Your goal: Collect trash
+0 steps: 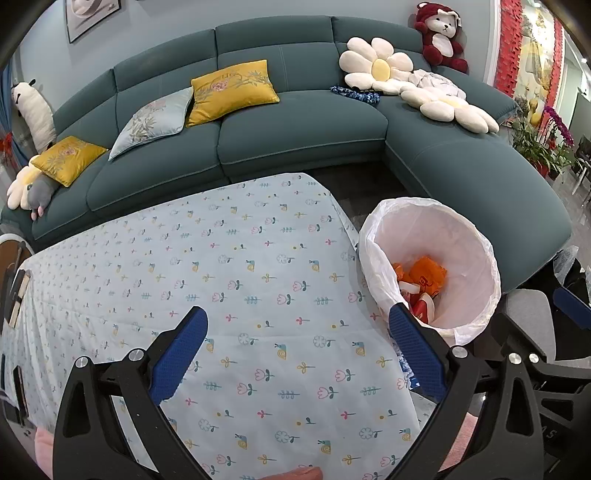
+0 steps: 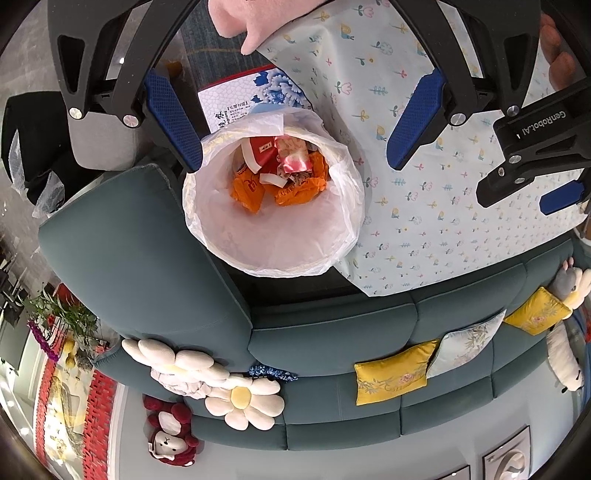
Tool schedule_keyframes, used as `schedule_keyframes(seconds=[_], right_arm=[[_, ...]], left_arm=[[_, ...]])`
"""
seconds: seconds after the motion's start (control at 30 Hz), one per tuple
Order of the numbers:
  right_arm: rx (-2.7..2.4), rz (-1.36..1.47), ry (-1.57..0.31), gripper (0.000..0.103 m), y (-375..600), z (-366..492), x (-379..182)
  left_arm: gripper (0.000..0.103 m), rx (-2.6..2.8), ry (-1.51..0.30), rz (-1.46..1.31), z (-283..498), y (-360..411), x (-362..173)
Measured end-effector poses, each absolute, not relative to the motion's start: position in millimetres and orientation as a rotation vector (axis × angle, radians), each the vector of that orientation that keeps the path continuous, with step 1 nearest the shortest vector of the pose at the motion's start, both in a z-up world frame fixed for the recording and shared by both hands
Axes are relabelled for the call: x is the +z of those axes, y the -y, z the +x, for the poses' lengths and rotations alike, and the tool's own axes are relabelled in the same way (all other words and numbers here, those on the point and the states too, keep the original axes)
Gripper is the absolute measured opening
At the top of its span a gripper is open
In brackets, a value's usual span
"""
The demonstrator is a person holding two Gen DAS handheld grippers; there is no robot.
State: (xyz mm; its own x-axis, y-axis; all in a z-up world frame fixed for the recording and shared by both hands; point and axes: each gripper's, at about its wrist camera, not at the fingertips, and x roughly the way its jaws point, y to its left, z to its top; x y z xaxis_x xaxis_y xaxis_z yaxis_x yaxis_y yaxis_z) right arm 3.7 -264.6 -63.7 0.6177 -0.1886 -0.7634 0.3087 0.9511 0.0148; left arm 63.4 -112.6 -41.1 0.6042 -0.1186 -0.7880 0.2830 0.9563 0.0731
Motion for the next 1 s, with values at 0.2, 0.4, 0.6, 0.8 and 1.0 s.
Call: schedule_keyframes(seconds=[0.2,0.4,0.6,0.8,1.0], right_arm=[[-0.288,0.149,-0.864,0.096,264.3,2.7,-66.0],[-0.289,0.151,-0.867,0.096,265.3,1.5,-67.6],[-0.294,0.153,-0.872,0.096,268.2,-0.9,-71.0],[-0.294,0.156,-0.872,0.096,269.2,-1.0,-71.8],[-0.295,0.156,-0.873,0.096,269.8,-0.7,-72.1]], left_arm=[[0.094,-0.235,-0.899,0.200,63.3,113.1,-42.1],[0.094,-0.224,-0.902,0.199,61.9,112.4,-44.8],[0.094,-0.224,-0.901,0.205,61.2,112.8,-46.3],[0.094,-0.229,-0.903,0.214,59.1,113.8,-48.1],[0.093,-0.232,-0.904,0.219,57.2,114.1,-49.1]])
